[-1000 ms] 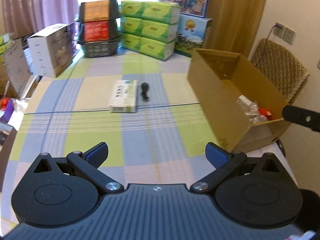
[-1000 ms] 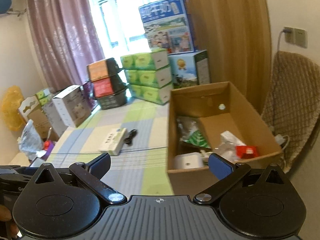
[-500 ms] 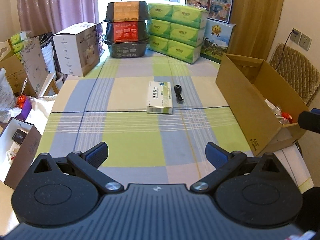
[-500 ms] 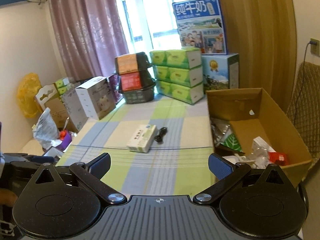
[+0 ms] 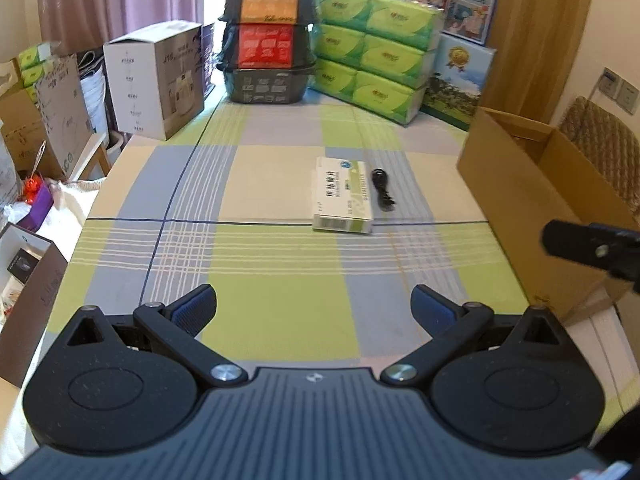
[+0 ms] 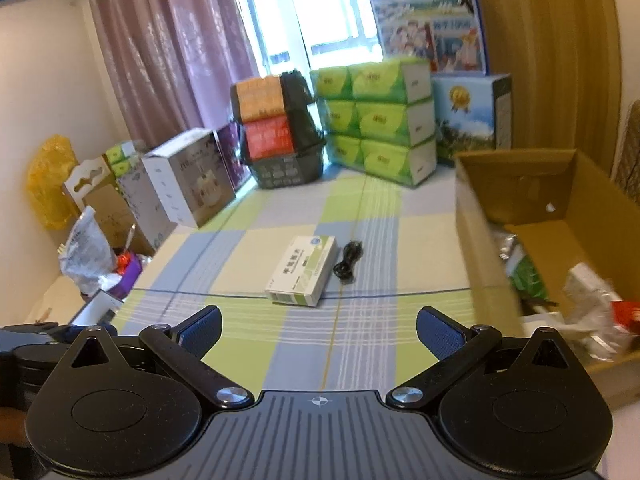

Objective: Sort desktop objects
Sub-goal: 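Move both tools back over the table toward the medicine box and cable, then grasp the white medicine box with the left gripper while the right gripper grasps the black cable, then lift the medicine box with the left gripper while the right gripper lifts the cable, then carry the medicine box with the left gripper while the right gripper carries the cable to the cardboard box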

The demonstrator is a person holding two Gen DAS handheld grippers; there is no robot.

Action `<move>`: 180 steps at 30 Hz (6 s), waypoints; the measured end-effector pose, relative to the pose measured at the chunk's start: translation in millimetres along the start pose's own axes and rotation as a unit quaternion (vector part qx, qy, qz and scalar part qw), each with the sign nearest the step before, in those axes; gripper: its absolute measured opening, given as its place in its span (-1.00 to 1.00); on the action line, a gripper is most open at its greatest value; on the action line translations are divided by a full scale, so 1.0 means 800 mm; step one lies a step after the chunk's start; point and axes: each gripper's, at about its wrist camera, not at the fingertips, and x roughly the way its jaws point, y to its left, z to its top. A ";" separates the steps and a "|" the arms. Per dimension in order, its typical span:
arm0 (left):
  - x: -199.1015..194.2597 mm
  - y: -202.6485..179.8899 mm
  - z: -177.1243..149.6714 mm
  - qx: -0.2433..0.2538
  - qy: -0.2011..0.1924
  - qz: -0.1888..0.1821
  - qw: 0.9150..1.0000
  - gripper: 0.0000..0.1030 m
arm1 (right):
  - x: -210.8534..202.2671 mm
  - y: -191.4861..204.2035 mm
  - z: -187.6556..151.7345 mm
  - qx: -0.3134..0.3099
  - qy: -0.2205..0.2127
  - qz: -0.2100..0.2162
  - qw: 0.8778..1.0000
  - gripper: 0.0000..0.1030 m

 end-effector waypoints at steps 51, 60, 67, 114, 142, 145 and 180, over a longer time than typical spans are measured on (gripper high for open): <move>0.245 0.025 0.056 0.046 -0.022 0.017 0.999 0.31 | 0.290 -0.058 0.029 -0.055 0.059 0.001 0.997 -0.08; 0.247 0.035 0.051 0.042 -0.037 0.005 0.998 0.45 | 0.319 -0.040 0.013 -0.113 0.053 -0.019 0.992 -0.54; 0.256 0.035 0.053 0.040 -0.035 0.013 0.998 0.46 | 0.318 -0.035 0.008 -0.131 0.051 -0.034 0.989 -0.82; 0.029 -0.042 -0.036 -0.019 -0.017 0.001 1.000 0.30 | 0.043 -0.005 -0.066 -0.071 0.027 -0.019 0.997 -0.83; -0.099 -0.127 -0.071 0.001 -0.021 -0.007 1.000 0.30 | -0.126 -0.024 -0.074 -0.035 -0.025 -0.038 0.998 -0.83; -0.104 -0.137 -0.071 0.003 -0.023 -0.010 1.000 0.30 | -0.137 -0.033 -0.074 -0.030 -0.029 -0.043 0.998 -0.83; -0.088 -0.315 -0.053 0.065 -0.015 -0.110 0.992 0.29 | -0.218 -0.192 -0.054 0.022 -0.051 -0.139 0.989 -0.83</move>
